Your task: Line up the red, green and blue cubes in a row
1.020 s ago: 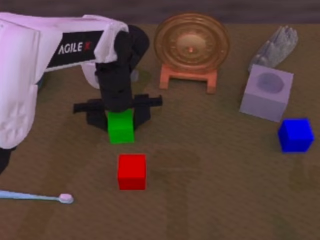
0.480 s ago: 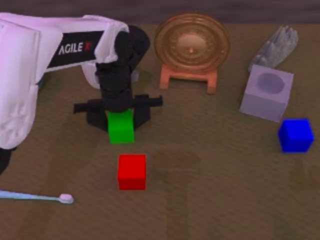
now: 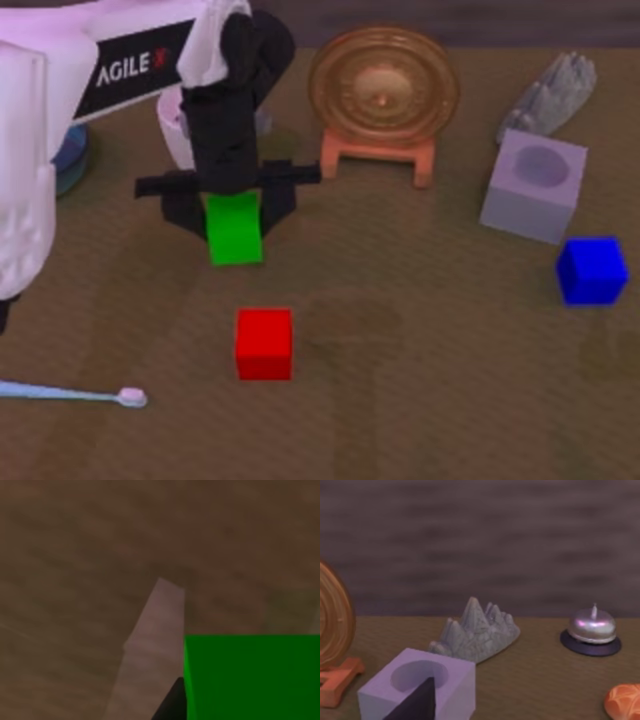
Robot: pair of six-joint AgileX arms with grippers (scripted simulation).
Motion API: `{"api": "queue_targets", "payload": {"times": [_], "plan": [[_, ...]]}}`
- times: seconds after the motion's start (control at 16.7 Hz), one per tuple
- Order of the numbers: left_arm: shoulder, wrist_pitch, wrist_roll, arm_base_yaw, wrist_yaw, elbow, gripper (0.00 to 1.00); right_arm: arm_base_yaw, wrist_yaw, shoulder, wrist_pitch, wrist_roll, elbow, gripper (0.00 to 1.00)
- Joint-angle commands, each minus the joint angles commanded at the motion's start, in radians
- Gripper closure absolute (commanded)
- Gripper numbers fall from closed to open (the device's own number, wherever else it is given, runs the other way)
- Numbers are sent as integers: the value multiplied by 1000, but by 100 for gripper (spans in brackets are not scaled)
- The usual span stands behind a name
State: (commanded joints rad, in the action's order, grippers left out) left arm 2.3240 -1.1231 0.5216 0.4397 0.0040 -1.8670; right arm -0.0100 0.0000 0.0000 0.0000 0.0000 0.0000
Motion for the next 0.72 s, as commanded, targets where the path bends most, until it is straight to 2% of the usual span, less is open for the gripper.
{"api": "queue_targets", "payload": {"times": [0.18, 0.48, 0.72], "plan": [[-29, -68, -1, -6, 0, -49, 100, 0, 0, 0, 0, 0, 0, 0], [-28, -68, -1, 2, -1, -49, 100, 0, 0, 0, 0, 0, 0, 0], [-49, -76, 77, 104, 0, -36, 100, 0, 0, 0, 0, 0, 0, 0]]}}
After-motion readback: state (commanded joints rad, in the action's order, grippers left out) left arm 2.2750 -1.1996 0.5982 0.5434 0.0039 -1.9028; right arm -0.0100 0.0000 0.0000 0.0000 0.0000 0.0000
